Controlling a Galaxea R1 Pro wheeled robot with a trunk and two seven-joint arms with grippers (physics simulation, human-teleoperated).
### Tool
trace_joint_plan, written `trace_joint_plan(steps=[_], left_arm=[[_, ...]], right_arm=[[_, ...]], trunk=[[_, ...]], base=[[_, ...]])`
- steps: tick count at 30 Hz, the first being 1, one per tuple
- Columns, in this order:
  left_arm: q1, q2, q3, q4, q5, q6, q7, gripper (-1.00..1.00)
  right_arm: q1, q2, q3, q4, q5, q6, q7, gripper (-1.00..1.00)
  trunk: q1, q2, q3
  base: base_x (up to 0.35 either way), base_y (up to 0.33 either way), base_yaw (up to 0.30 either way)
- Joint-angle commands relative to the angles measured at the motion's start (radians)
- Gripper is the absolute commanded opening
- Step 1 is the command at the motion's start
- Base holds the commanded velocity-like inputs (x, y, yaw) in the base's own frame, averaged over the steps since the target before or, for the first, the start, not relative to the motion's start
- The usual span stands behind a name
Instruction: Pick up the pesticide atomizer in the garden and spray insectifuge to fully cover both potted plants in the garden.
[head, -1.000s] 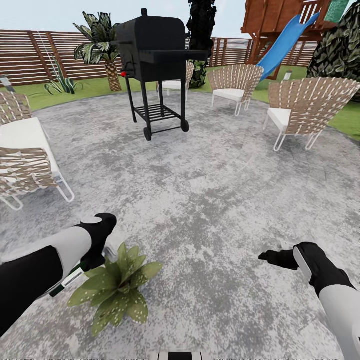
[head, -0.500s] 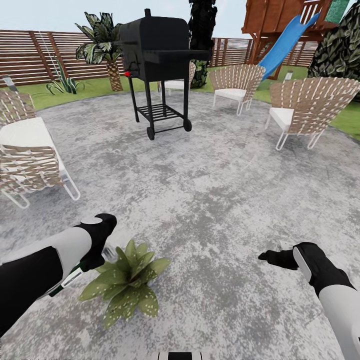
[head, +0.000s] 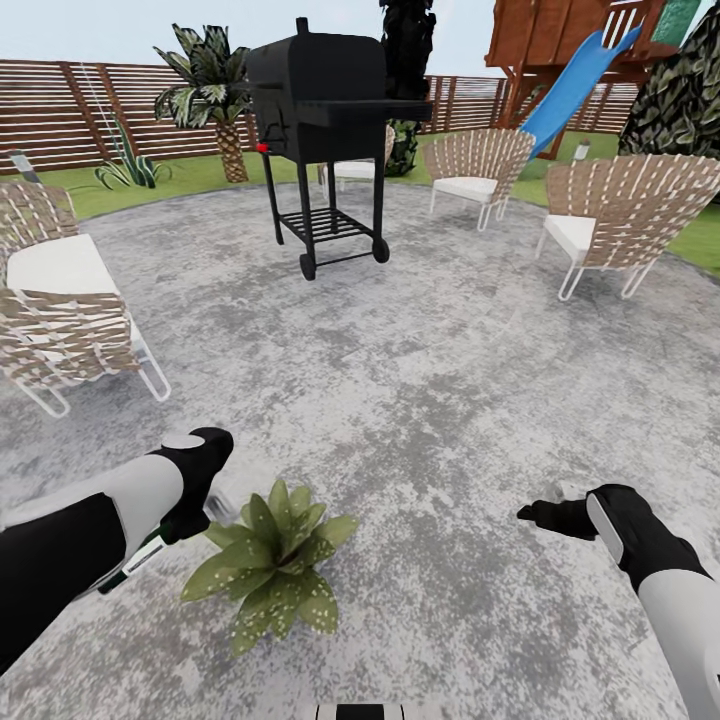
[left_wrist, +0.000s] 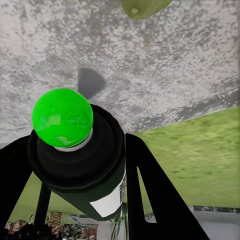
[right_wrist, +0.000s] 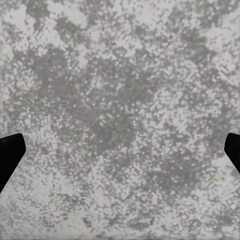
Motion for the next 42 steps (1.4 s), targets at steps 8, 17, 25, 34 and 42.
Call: trace_joint_plan(steps=[8,17,25,34,42], left_arm=[[0.002,0.0,0.007,-0.003,-0.011,0.008,-0.01,-1.0],[0.002,-0.001,0.01,-0.002,-0.01,0.009,-0.013,-1.0],[0.002,0.001,0.009,-0.002,-0.01,0.009,-0.014,-1.0],[0.039,0.009,0.009,0.001,-0.01,0.007,-0.015,-1.0],[0.043,0.014,0.011,0.0,-0.01,0.007,-0.015,-1.0]], right_arm=[[0.0,0.0,-0.003,-0.001,-0.004,0.005,0.001,1.0],[0.0,0.0,-0.003,-0.001,-0.004,0.005,0.001,1.0],[0.0,0.0,-0.003,0.0,-0.004,0.005,0.001,1.0],[0.0,0.0,-0.003,0.0,-0.004,0.005,0.001,1.0],[0.0,0.0,-0.003,0.0,-0.004,0.005,0.001,1.0]], trunk=[[0.0,0.0,-0.001],[0.0,0.0,-0.001],[0.0,0.0,-0.001],[0.0,0.0,-0.001],[0.0,0.0,-0.001]], base=[[0.0,0.007,-0.086],[0.0,0.0,-0.112],[0.0,0.0,0.0],[0.0,0.0,0.0],[0.0,0.0,0.0]])
